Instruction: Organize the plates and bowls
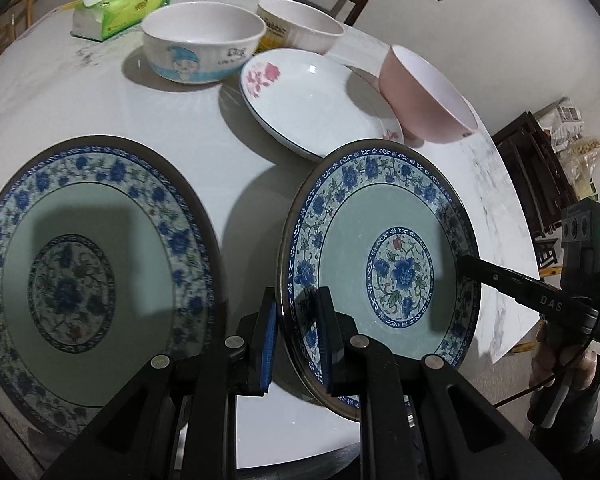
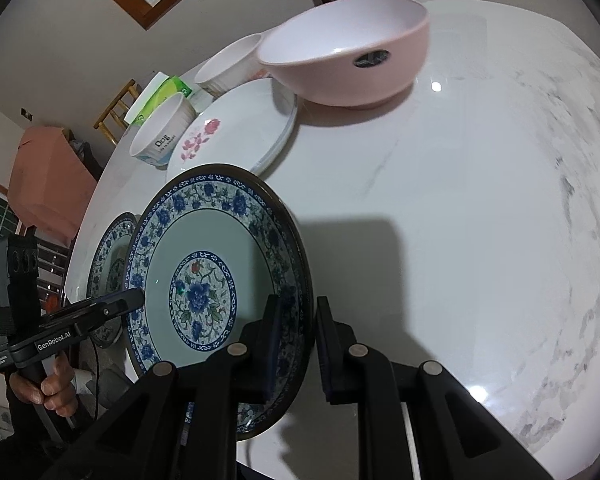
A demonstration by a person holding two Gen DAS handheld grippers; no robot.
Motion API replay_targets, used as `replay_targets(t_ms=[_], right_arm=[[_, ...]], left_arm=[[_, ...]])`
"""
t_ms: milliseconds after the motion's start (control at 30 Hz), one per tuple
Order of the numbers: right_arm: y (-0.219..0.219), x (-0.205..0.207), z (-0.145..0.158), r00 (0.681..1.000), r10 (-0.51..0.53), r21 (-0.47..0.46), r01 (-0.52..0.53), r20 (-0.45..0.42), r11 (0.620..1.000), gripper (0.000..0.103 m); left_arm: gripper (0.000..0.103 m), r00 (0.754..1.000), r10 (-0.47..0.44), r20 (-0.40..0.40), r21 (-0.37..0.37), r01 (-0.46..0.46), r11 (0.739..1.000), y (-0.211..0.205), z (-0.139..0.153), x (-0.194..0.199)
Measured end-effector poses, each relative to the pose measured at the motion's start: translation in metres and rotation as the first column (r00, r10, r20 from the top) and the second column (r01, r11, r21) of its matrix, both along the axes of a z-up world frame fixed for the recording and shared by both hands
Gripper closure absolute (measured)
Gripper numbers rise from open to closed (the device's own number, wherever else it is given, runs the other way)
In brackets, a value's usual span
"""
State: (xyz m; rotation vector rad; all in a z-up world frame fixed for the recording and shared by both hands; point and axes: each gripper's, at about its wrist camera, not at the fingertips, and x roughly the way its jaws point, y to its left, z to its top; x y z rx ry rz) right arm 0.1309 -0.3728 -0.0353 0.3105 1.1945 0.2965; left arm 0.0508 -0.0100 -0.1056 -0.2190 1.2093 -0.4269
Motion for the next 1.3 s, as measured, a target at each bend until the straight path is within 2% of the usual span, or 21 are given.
replay_targets(t_ms=[367, 733, 1033, 1300], right_arm=[[0.039, 0.018, 0.015, 0.998, 0.061, -0.003, -0.061, 0.021, 0.998, 0.086], [0.116, 0.039, 0.020, 0.986, 0.167, 0.009, -0.167, 0.024, 0.986, 0.086], [0.173, 0.046, 0.014, 0.971, 0.239, 0.019, -0.238, -0.006, 0.971, 0.086], [0.196, 0.048, 0.002, 0.967, 0.251, 0.023, -0.250, -0.047, 0.968, 0.086]], left_arm=[[0.088, 0.997, 0.075, 0.035, 0.000, -0.076, 0.997, 0.039, 0.016, -0.001], [0.088, 0.978, 0.195, 0.076, 0.020, -0.197, 0.980, 0.107, 0.033, -0.004], [0.087, 0.958, 0.278, 0.074, 0.040, -0.281, 0.959, 0.161, 0.031, -0.013], [0.087, 0.948, 0.313, 0.061, 0.052, -0.316, 0.947, 0.185, 0.023, -0.015]])
